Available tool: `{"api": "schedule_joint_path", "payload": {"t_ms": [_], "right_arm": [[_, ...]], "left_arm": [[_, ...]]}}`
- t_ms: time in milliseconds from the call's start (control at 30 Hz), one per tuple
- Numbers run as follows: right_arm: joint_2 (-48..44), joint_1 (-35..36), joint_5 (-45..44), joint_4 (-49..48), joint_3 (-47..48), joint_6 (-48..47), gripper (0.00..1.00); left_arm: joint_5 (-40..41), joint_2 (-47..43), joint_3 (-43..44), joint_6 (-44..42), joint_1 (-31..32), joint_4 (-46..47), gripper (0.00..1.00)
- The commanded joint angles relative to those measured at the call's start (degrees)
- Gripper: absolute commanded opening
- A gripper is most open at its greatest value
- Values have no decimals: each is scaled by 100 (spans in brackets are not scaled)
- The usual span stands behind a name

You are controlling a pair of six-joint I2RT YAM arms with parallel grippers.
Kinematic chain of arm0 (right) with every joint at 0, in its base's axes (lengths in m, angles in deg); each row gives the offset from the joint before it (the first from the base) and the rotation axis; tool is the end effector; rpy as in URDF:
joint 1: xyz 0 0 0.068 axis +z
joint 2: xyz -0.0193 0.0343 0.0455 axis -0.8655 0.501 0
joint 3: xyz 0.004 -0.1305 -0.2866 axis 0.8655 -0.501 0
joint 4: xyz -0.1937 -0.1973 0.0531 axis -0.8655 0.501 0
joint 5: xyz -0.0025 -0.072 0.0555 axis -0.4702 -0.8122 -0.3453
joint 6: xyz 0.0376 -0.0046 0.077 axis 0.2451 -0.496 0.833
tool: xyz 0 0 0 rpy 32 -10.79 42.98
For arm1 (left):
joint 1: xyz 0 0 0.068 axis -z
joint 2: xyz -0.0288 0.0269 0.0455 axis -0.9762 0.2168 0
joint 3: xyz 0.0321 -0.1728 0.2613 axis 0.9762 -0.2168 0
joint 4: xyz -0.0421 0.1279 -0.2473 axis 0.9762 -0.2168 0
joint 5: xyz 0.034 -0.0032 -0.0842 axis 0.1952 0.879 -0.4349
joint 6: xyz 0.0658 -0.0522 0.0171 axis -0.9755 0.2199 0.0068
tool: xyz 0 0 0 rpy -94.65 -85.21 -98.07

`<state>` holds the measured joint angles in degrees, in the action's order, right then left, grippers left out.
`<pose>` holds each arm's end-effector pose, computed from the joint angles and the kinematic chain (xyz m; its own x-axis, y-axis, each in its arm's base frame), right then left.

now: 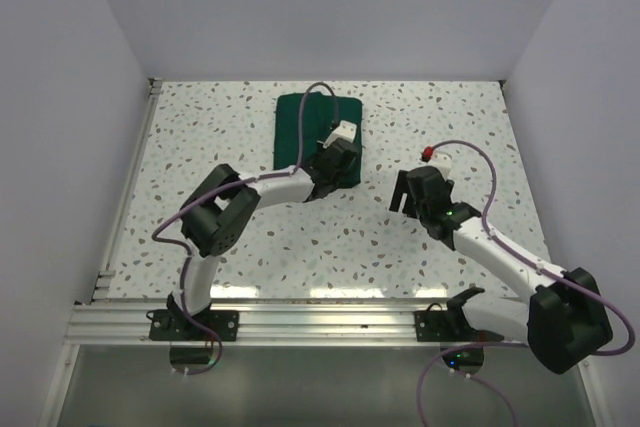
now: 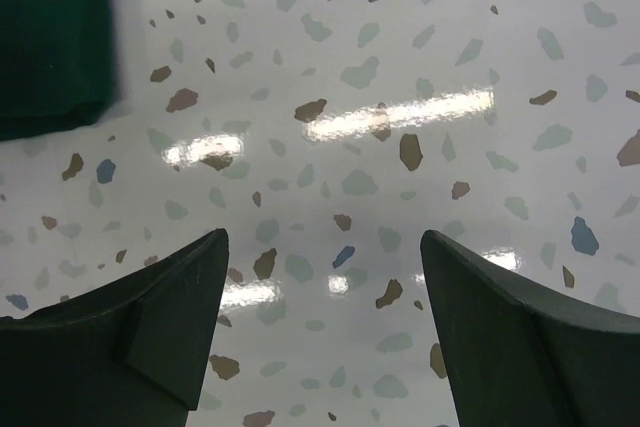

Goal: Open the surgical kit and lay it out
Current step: Open the surgical kit at the center of the board.

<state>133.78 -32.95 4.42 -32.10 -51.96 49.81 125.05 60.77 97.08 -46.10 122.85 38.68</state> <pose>0.2409 0.0894 0.2135 -0.6102 0.2210 -0.7608 0.1741 0.9742 0.1434 0.3905 -0.3330 0.1629 -0.5090 0.2482 -0.8242 0.1576 0.9682 0.1942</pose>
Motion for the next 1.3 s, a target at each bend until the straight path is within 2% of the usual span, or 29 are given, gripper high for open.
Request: {"api": "schedule_joint_path", "payload": {"t_ms": [0,100,233,267,367,467,500,533,567,767,933,1000,1033,1067,1133,1167,1233,1267], "right_arm": [[149,26,241,122,783,-48,82],[807,254,621,578,1862,-145,84],[2010,773,525,1149,3392,-601,86],[2448,887,542,1203,3908,-637,86],[3362,1019,727,1169,4650,-681,86],[4041,1160,903,1160,5318,-725,86],[4452,1204,929,1186,5494,-786,86],[4674,1282,895,1238,5809,-821,86],[4859,1318,851,1282,5960,-848,86],[5686,1424,657,1353,6401,-998,86],[5819,1450,359,1371,6243,-954,83],[5827,1450,244,1318,6138,-927,79],[5836,1459,218,1283,6059,-927,76],[5915,1459,183,1274,6058,-927,67],[6055,1450,104,1353,6171,-962,58],[6134,1450,77,1388,6224,-980,49],[6372,1450,94,1511,6400,-1006,42],[6433,1459,103,1529,6444,-1024,33]], "left_arm": [[477,-1037,245,290,-194,-586,0],[416,-1828,-254,624,-439,-719,0],[521,-2865,-1037,731,-721,-605,0],[590,-3198,-1169,740,-861,-605,0],[748,-3684,-1662,914,-1256,-727,1],[593,-3895,-2066,1563,-1574,-1131,38],[574,-3930,-2372,1731,-1670,-1167,78],[600,-3974,-2549,1890,-1680,-1194,95],[626,-3983,-2733,2152,-1689,-1142,99],[451,-3895,-3718,3173,-1698,-1099,99],[371,-3843,-4124,3095,-1698,-737,99],[354,-3781,-4185,3051,-1698,-641,99],[363,-3729,-4203,3043,-1698,-605,99],[380,-3702,-4220,3034,-1698,-535,99],[389,-3650,-4203,3025,-1698,-535,99],[380,-3641,-4194,3034,-1698,-526,99],[372,-3658,-4229,3016,-1698,-404,100],[406,-3641,-4229,3008,-1698,-403,99]]}}
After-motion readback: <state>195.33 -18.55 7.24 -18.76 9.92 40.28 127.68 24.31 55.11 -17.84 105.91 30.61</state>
